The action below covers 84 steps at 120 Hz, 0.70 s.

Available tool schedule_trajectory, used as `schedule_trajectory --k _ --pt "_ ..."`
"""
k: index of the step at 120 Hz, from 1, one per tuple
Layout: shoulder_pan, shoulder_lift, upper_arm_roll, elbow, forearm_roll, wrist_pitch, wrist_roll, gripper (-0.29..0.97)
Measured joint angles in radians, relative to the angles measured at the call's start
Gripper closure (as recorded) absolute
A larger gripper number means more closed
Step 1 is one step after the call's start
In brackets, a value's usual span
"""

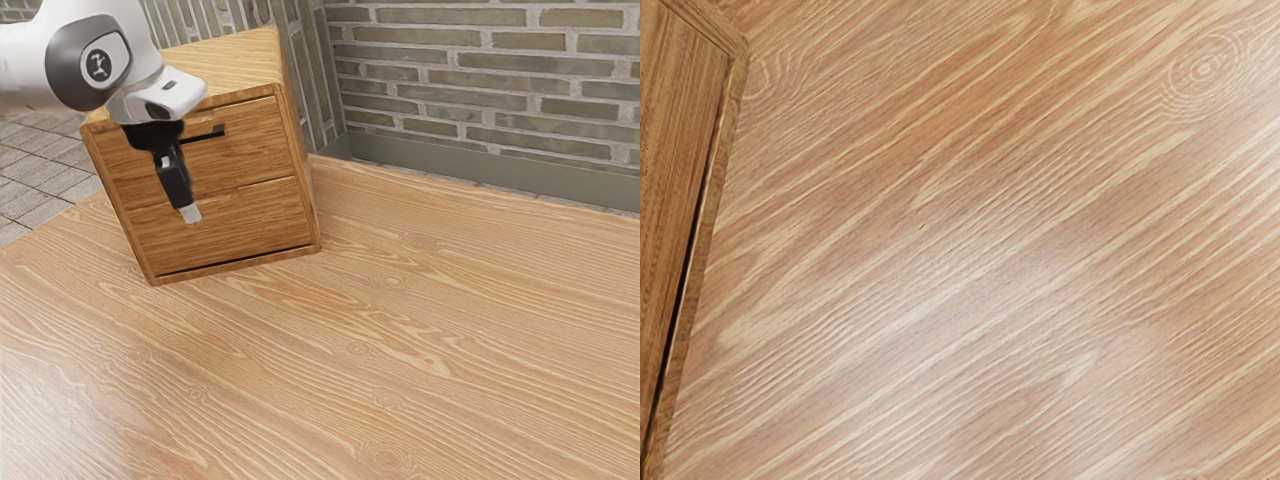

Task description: Pull the drawer handle with one arm to open the drawer

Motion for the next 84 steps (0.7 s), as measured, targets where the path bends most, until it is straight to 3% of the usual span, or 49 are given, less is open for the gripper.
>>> schedule_trajectory --k 36,84 --pt "0.052 0.118 -0.007 0.155 -0.008 0.011 0.169 0.00" --pt "0.073 0.129 0.008 0.201 0.013 0.057 0.315 0.00"
